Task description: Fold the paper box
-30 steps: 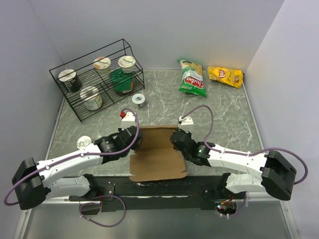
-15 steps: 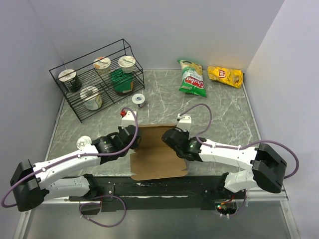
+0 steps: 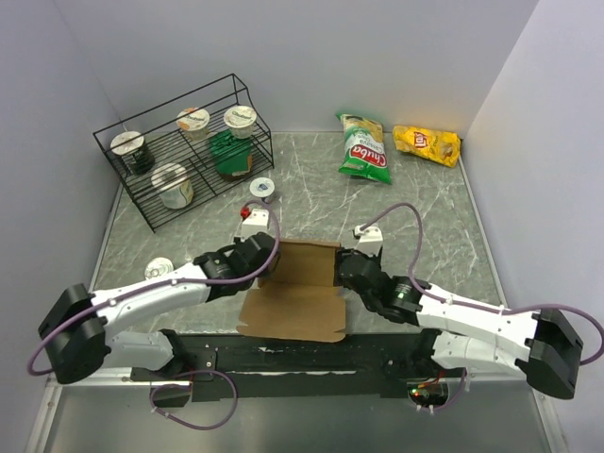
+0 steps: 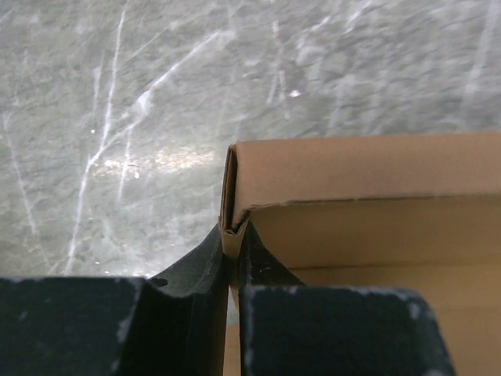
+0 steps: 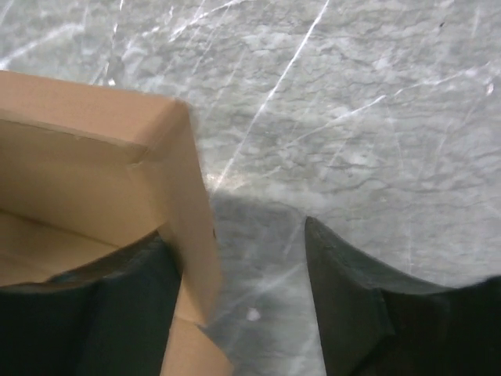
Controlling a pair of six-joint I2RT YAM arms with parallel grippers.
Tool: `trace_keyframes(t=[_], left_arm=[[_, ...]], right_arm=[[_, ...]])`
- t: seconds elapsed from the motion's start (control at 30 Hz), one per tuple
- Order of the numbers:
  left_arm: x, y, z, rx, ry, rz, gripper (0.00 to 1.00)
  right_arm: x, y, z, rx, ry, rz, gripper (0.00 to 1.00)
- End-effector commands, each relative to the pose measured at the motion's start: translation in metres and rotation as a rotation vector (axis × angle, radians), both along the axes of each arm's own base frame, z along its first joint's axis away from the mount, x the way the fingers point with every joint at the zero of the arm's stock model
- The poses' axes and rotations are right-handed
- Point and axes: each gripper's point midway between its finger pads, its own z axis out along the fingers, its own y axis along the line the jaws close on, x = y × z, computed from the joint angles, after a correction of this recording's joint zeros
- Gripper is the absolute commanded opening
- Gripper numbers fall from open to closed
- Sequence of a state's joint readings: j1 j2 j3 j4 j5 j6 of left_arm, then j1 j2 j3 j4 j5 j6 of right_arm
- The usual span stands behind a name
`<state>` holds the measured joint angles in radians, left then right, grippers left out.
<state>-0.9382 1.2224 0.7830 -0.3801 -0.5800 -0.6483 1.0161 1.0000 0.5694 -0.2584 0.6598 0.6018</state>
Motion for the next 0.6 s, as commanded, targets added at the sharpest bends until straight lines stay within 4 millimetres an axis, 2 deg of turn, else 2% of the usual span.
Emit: trace_keyframes(t=[0.0, 0.03, 0.13, 0.27, 0.3, 0.43, 0.57], left_arm=[[0.011, 0.007, -0.008, 0.079, 0.026, 0.015, 0.01], [0.011, 0.003, -0.015, 0.082, 0.049, -0.009, 0.01], [0.019, 0.003, -0.024, 0.102, 0.076, -0.042, 0.01], [0.02, -0.012, -0.033, 0.147, 0.117, -0.208, 0.01], [0.022, -0.015, -0.034, 0.151, 0.124, -0.228, 0.01], [0.019, -0.031, -0.04, 0.126, 0.168, -0.363, 0.01], [0.016, -0.042, -0.042, 0.092, 0.187, -0.455, 0.01]], right_arm=[[0.0, 0.001, 0.017, 0.02, -0.043, 0.059, 0.79], [-0.004, 0.004, 0.017, 0.029, -0.033, 0.083, 0.86], [-0.013, 0.003, 0.026, 0.054, -0.037, 0.127, 0.93], [-0.025, 0.019, 0.044, 0.09, -0.053, 0.291, 0.94], [-0.025, 0.019, 0.043, 0.067, -0.033, 0.301, 0.93], [-0.012, 0.032, 0.058, 0.035, -0.027, 0.414, 0.89], [0.014, 0.039, 0.055, 0.042, -0.003, 0.479, 0.81]])
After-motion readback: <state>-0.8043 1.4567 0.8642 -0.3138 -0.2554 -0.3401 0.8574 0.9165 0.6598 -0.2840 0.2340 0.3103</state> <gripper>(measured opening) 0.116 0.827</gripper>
